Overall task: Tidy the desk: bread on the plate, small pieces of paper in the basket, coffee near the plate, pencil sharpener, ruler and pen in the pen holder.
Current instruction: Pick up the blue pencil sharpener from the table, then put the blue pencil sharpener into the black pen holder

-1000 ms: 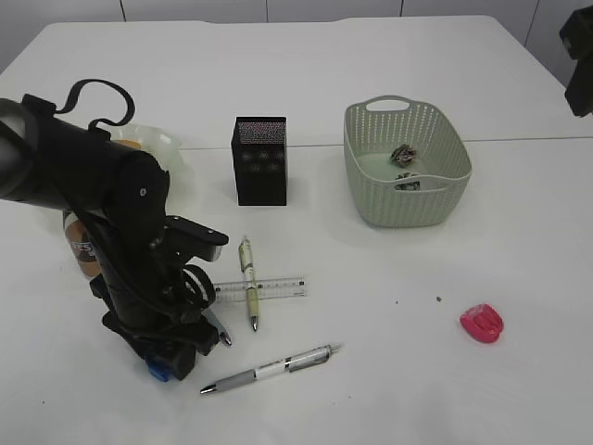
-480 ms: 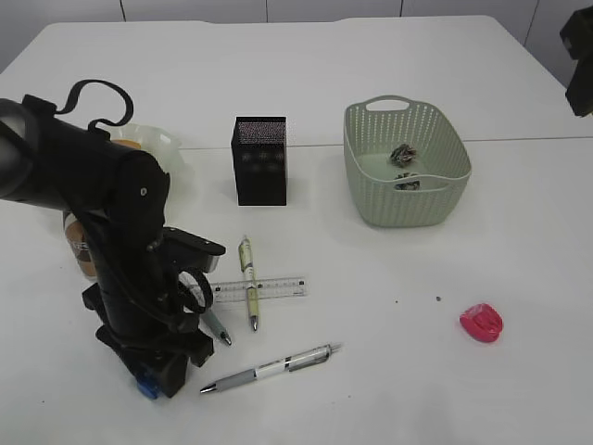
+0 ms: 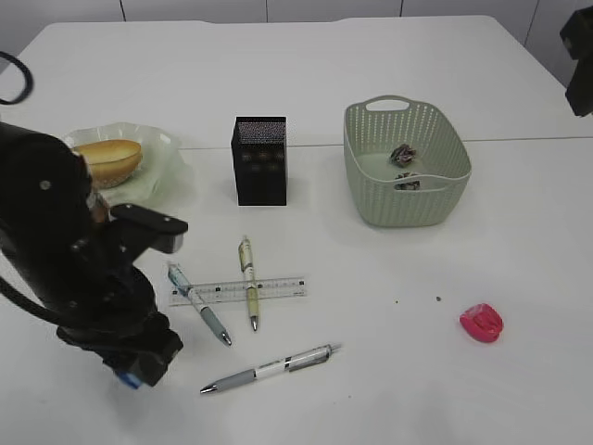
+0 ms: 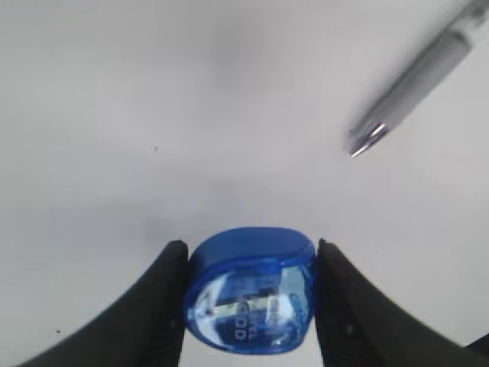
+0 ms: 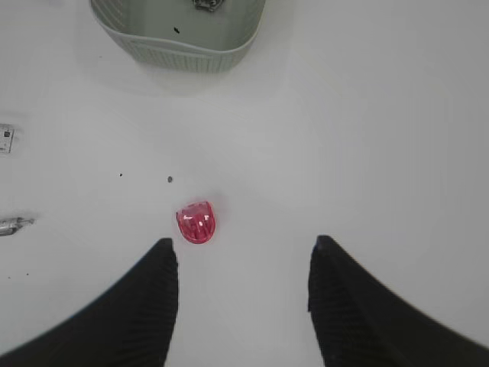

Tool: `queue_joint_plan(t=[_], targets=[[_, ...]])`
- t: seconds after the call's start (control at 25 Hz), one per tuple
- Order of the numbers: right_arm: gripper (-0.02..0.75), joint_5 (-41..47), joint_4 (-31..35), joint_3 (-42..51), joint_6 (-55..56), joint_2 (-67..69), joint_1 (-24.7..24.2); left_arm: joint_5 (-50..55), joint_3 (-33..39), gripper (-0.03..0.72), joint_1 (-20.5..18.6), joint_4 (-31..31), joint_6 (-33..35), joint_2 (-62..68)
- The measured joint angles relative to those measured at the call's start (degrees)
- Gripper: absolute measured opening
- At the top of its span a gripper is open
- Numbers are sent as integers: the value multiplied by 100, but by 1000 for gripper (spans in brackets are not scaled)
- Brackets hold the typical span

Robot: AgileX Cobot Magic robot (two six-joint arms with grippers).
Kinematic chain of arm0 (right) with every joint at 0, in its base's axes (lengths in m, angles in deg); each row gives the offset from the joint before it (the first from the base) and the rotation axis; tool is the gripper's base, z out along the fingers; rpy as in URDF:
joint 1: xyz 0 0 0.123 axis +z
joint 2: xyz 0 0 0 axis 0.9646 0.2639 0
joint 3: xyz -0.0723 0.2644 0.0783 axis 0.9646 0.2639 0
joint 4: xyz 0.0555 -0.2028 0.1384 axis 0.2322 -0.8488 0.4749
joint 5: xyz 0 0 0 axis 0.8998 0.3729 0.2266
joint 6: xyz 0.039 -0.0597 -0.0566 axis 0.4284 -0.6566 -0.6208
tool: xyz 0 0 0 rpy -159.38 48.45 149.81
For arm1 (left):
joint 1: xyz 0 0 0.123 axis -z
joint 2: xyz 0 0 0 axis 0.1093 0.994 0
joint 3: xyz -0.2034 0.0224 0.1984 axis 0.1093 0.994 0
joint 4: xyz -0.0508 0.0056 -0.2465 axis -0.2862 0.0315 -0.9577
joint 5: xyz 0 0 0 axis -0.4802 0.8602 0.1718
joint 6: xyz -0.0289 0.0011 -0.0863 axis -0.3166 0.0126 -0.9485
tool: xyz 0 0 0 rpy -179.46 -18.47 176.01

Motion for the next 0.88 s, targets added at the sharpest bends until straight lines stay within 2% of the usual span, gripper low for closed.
queue_joint_plan(t=[0.24,0.48,0.72,0.88], targets=[[405,0,0,0,-11,0,0,-1510,211,340,25,-30,0,-1008],[405,0,-9,0,-11,0,0,-2951,103,340,25,-30,0,-1128],[405,0,-33,0,-11,0,0,-4203,-787,340,15,-30,0,-679],[405,0,-42,0,-11,0,0,-4551,-1627,340,-123,-30,0,170]])
